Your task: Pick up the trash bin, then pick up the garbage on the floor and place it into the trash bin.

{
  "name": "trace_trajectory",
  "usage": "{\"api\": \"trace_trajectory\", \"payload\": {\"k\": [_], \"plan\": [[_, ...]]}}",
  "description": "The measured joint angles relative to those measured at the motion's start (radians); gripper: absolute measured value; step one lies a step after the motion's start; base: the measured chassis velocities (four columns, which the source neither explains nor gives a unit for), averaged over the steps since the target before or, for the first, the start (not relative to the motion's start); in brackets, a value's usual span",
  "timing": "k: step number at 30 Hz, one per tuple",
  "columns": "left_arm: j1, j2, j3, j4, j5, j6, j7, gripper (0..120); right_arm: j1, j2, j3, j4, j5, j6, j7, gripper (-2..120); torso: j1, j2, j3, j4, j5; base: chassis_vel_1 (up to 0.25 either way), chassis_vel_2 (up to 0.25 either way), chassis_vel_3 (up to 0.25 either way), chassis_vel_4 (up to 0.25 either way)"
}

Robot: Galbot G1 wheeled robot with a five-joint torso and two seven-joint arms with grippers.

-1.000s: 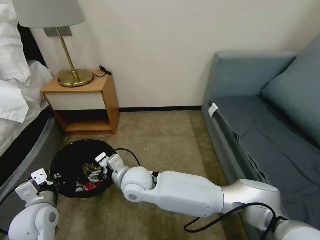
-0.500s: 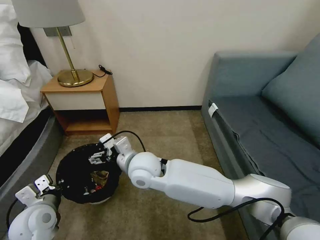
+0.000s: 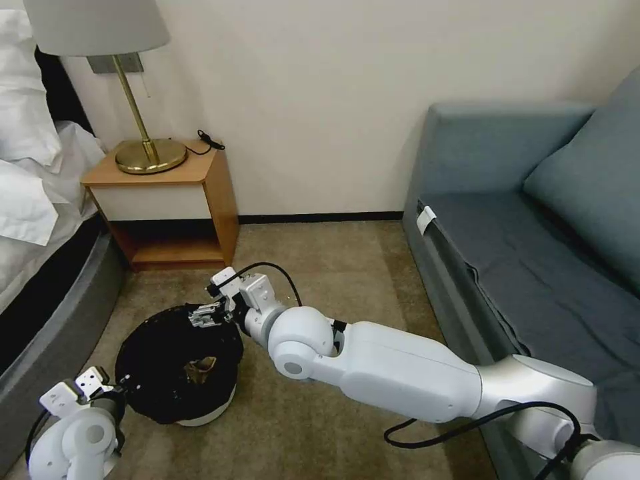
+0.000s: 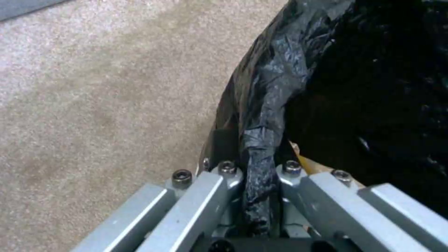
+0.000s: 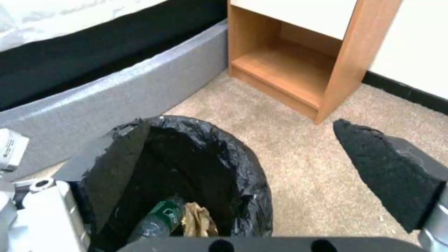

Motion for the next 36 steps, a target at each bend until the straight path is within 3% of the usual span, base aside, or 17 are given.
{"api": "trace_trajectory", "payload": {"k": [6,10,20,23,24,27,28,30,31,32,36], "plan": [[-0.001,0.0,-0.002,-0.002,0.008,-0.006,0.005,4,-0.007,0.001,0.0,-0.005,-0.005,0.002,-0.001,99,0.0,0.0,0.0,0.0,-0.0005,0.0,0.0,0.0,0.0],[0.006,0.0,-0.012,-0.013,0.099,-0.042,0.057,24,-0.01,0.003,0.0,-0.008,-0.006,0.004,-0.001,99,0.0,0.0,0.0,-0.0002,-0.0009,0.0,0.0,0.0,0.0],[0.038,0.002,-0.048,-0.073,0.26,-0.087,0.172,55,-0.021,0.005,0.016,0.003,0.017,-0.005,0.008,98,0.0,0.0,0.0,0.0001,-0.0007,0.0,0.0,0.0,0.0],[0.063,0.002,-0.067,-0.115,0.313,-0.131,0.311,69,-0.037,0.002,0.042,0.008,0.018,0.003,0.006,98,0.0,0.0,0.0,0.0001,-0.0006,0.0,0.0,0.0,0.0],[0.063,0.002,-0.067,-0.115,0.313,-0.131,0.311,69,-0.037,0.002,0.042,0.008,0.018,0.003,0.006,98,0.0,0.0,0.0,0.0001,-0.0006,0.0,0.0,0.0,0.0],[0.089,0.017,-0.091,-0.145,0.351,-0.244,0.504,84,-0.074,-0.018,0.111,0.028,-0.001,0.047,-0.023,99,0.0,0.0,0.0,0.0001,-0.0005,0.0,0.0,0.0,0.0],[0.089,0.017,-0.091,-0.145,0.351,-0.244,0.504,84,-0.074,-0.018,0.111,0.028,-0.001,0.047,-0.023,99,0.0,0.0,0.0,0.0001,-0.0005,0.0,0.0,0.0,0.0],[0.099,0.036,-0.094,-0.156,0.369,-0.321,0.577,93,-0.11,-0.04,0.178,0.042,-0.038,0.092,-0.042,100,0.0,0.0,0.0,0.0002,-0.0005,0.0,0.0,0.0,0.0],[0.101,0.04,-0.095,-0.158,0.372,-0.331,0.589,94,-0.117,-0.044,0.19,0.045,-0.043,0.097,-0.043,100,0.0,0.0,0.0,0.0001,-0.0005,0.0,0.0,0.0,0.0],[0.109,0.059,-0.089,-0.171,0.385,-0.375,0.643,98,-0.171,-0.072,0.285,0.071,-0.103,0.13,-0.054,100,0.0,0.0,0.0,0.0001,-0.0003,0.0,0.0,0.0,0.0],[0.117,0.078,-0.067,-0.191,0.399,-0.409,0.691,100,-0.252,-0.134,0.42,0.126,-0.243,0.181,-0.065,100,0.0,0.0,0.0,0.0,-0.0002,0.0,0.0,0.0,0.0]]}}
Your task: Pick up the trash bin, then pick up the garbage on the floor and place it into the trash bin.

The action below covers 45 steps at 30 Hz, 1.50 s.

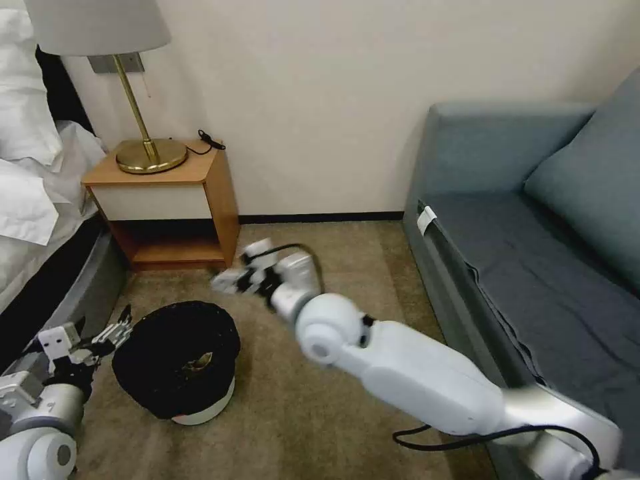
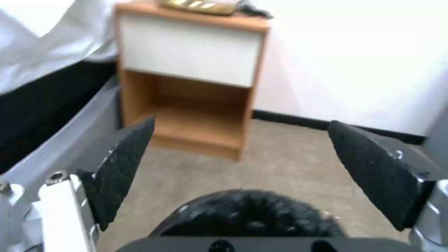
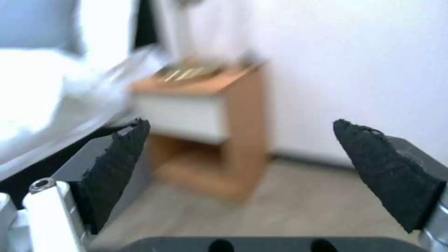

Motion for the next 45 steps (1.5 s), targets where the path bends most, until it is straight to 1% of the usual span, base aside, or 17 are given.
{"api": "trace_trajectory", "payload": {"k": [1,2,3,4,5,6,8,10,11,14,15,18,19,25,28,32,45], "plan": [[0.002,0.004,0.008,-0.007,0.006,-0.008,0.015,100,-0.027,-0.025,0.035,0.021,-0.047,0.008,-0.002,100,0.0,0.0,0.0,-0.0001,-0.0001,0.0,0.0,0.0,0.0],[0.008,0.012,0.027,-0.018,0.021,-0.024,0.036,100,-0.074,-0.072,0.104,0.059,-0.132,0.021,-0.006,100,0.0,0.0,0.0,-0.0004,0.0001,0.0,0.0,0.0,0.0],[0.008,0.012,0.027,-0.018,0.021,-0.024,0.036,100,-0.074,-0.072,0.104,0.059,-0.132,0.021,-0.006,100,0.0,0.0,0.0,-0.0004,0.0001,0.0,0.0,0.0,0.0],[0.014,0.016,0.045,-0.03,0.033,-0.037,0.046,100,-0.121,-0.106,0.164,0.096,-0.197,0.035,-0.008,100,0.0,0.0,0.0,-0.0004,-0.0002,0.0,0.0,0.0,0.0],[0.015,0.017,0.051,-0.035,0.036,-0.039,0.047,100,-0.139,-0.115,0.185,0.108,-0.213,0.039,-0.008,100,0.0,0.0,0.0,-0.0005,-0.0002,0.0,0.0,0.0,0.0],[0.019,0.016,0.071,-0.051,0.046,-0.046,0.048,100,-0.225,-0.141,0.265,0.158,-0.264,0.05,-0.008,100,0.0,0.0,0.0,-0.0005,0.0003,0.0,0.0,0.0,0.0],[0.02,0.015,0.077,-0.056,0.05,-0.049,0.048,100,-0.246,-0.144,0.286,0.17,-0.273,0.052,-0.008,100,0.0,0.0,0.0,-0.0006,0.0004,0.0,0.0,0.0,0.0],[0.027,0.003,0.118,-0.083,0.092,-0.069,0.028,100,-0.405,-0.146,0.422,0.257,-0.326,0.063,-0.006,100,0.0,0.0,0.0,-0.0004,0.0,0.0,0.0,0.0,0.0],[0.027,0.003,0.118,-0.083,0.092,-0.069,0.028,100,-0.405,-0.146,0.422,0.257,-0.326,0.063,-0.006,100,0.0,0.0,0.0,-0.0004,0.0,0.0,0.0,0.0,0.0],[0.034,-0.006,0.151,-0.102,0.138,-0.088,-0.002,100,-0.522,-0.112,0.504,0.32,-0.373,0.072,-0.006,100,0.0,0.0,0.0,-0.0003,-0.0002,0.0,0.0,0.0,0.0],[0.034,-0.006,0.151,-0.102,0.138,-0.088,-0.002,100,-0.522,-0.112,0.504,0.32,-0.373,0.072,-0.006,100,0.0,0.0,0.0,-0.0003,-0.0002,0.0,0.0,0.0,0.0],[0.043,-0.016,0.179,-0.115,0.16,-0.099,-0.037,100,-0.615,-0.065,0.543,0.348,-0.439,0.085,-0.009,100,0.0,0.0,0.0,-0.0001,-0.0002,0.0,0.0,0.0,0.0],[0.043,-0.016,0.179,-0.115,0.16,-0.099,-0.037,100,-0.615,-0.065,0.543,0.348,-0.439,0.085,-0.009,100,0.0,0.0,0.0,-0.0001,-0.0002,0.0,0.0,0.0,0.0],[0.06,-0.028,0.196,-0.123,0.182,-0.118,-0.063,100,-0.699,0.012,0.562,0.365,-0.512,0.095,-0.012,100,0.0,0.0,0.0,-0.0001,-0.0003,0.0,0.0,0.0,0.0],[0.073,-0.033,0.21,-0.127,0.195,-0.128,-0.081,100,-0.759,0.07,0.565,0.369,-0.59,0.116,-0.022,100,0.0,0.0,0.0,0.0,-0.0004,0.0,0.0,0.0,0.0],[0.072,-0.032,0.219,-0.127,0.202,-0.133,-0.083,100,-0.801,0.108,0.581,0.381,-0.619,0.126,-0.025,100,0.0,0.0,0.0,0.0,-0.0005,0.0,0.0,0.0,0.0],[0.065,-0.03,0.224,-0.128,0.204,-0.132,-0.084,100,-0.829,0.116,0.596,0.389,-0.635,0.133,-0.027,100,0.0,0.0,0.0,0.0,-0.0004,0.0,0.0,0.0,0.0]]}}
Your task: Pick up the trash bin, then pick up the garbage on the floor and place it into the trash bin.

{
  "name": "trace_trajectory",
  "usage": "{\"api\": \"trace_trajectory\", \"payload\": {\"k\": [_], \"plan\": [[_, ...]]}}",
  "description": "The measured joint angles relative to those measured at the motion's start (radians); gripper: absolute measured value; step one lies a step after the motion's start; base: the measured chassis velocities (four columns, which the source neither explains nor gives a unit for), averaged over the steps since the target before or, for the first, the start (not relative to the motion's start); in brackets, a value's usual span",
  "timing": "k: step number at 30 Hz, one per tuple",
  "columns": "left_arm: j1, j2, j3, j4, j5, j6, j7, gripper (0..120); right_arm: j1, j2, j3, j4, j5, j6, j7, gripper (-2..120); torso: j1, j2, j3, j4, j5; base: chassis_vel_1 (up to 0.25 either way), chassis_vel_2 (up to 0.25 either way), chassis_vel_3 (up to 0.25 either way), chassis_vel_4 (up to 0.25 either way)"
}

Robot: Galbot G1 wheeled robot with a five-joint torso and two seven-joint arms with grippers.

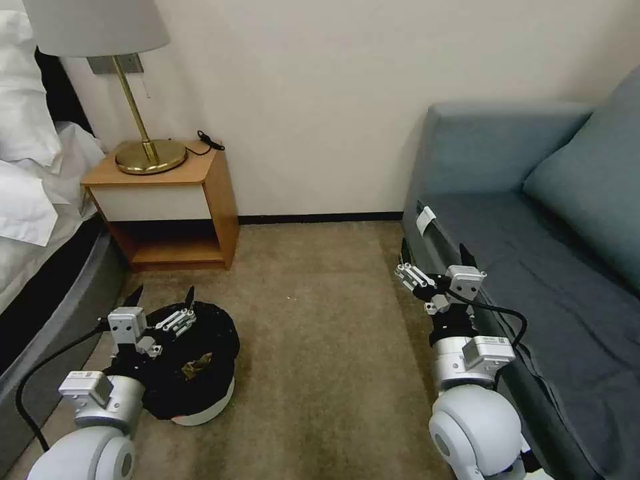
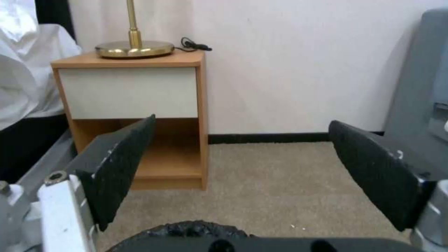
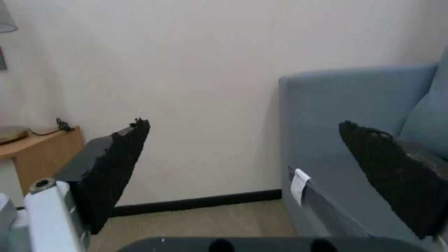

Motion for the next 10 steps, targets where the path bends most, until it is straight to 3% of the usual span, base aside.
{"api": "trace_trajectory", "payload": {"k": [10], "plan": [[-0.001,0.0,0.0,0.0,-0.001,0.001,0.0,100,0.003,-0.001,-0.002,0.0,0.003,0.0,0.0,100,0.0,0.0,0.0,0.0,0.0,0.0,0.0,0.0,0.0]]}}
